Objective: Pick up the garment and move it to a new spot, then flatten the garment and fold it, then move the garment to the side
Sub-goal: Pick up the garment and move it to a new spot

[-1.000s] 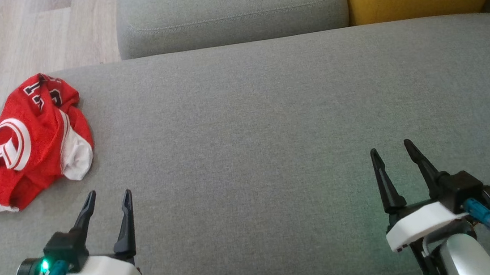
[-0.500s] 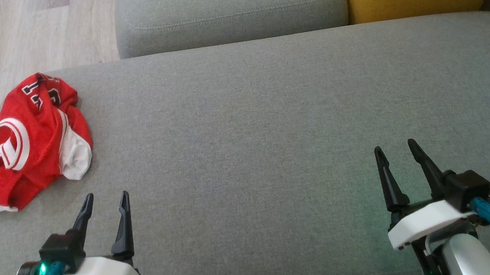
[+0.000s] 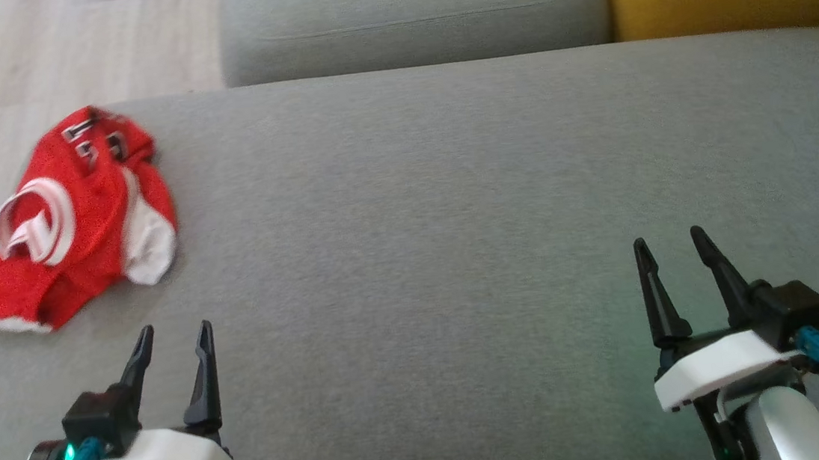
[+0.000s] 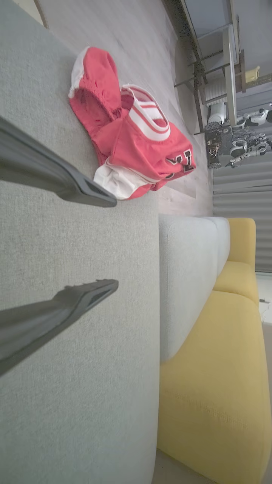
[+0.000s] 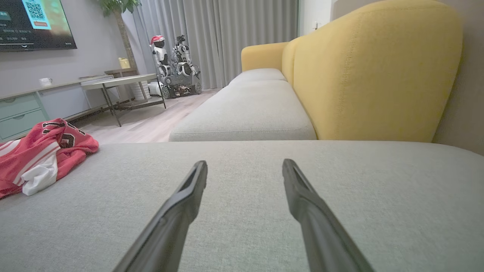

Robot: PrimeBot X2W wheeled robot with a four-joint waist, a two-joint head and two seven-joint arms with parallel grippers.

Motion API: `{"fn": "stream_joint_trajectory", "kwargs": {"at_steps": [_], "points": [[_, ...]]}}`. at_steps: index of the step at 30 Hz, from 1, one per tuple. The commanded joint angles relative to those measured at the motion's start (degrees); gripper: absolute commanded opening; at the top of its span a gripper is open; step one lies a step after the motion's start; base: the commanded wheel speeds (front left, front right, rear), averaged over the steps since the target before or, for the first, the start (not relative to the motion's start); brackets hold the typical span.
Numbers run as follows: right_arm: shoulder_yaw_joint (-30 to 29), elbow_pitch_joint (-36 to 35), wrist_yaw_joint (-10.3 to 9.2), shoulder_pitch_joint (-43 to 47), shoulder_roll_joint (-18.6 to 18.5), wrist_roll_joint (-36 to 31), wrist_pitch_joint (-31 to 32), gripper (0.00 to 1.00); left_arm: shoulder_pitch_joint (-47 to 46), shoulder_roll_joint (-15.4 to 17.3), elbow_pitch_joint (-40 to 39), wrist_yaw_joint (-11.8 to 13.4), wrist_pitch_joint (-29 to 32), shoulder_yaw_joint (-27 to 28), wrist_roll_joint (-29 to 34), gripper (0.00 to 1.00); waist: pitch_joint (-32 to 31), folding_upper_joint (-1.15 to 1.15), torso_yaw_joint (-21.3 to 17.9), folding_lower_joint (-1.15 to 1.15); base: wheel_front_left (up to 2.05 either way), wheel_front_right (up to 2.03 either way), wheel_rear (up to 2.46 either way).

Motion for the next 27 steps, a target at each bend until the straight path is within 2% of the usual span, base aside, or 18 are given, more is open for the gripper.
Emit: {"fn": "stream_joint_trajectory", "kwargs": {"at_steps": [1,11,17,23,27], "points": [[1.4,-2.7,-0.04,-2.8,-0.1,-0.5,-0.2,1.0,-3.7,0.3,-1.6,0.2,-0.7,2.5,0.5,1.0,0.0,0.0,2.7,0.0,0.0,0.0,0.0],[2.5,-6.0,-0.04,-1.8,-0.1,-0.4,1.0,1.0,-3.9,0.5,-1.9,0.5,-0.7,4.4,0.9,1.0,-0.1,0.0,13.4,0.0,0.0,0.0,0.0],[3.5,-6.4,-0.04,-1.6,-0.1,0.4,1.5,1.0,-3.4,0.9,-1.8,0.7,-0.7,5.7,0.9,1.0,-0.1,0.0,17.8,0.0,0.0,0.0,0.0],[4.0,-6.2,-0.04,-1.6,-0.1,0.8,1.3,1.0,-2.9,1.0,-2.1,0.5,-0.7,6.6,1.1,1.0,0.0,0.0,20.6,0.0,0.0,0.0,0.0],[4.0,-6.0,-0.04,-1.7,-0.1,0.8,1.2,1.0,-2.9,0.7,-2.0,0.4,-0.7,6.9,1.1,1.0,-0.1,0.0,21.0,0.0,0.0,0.0,0.0]]}}
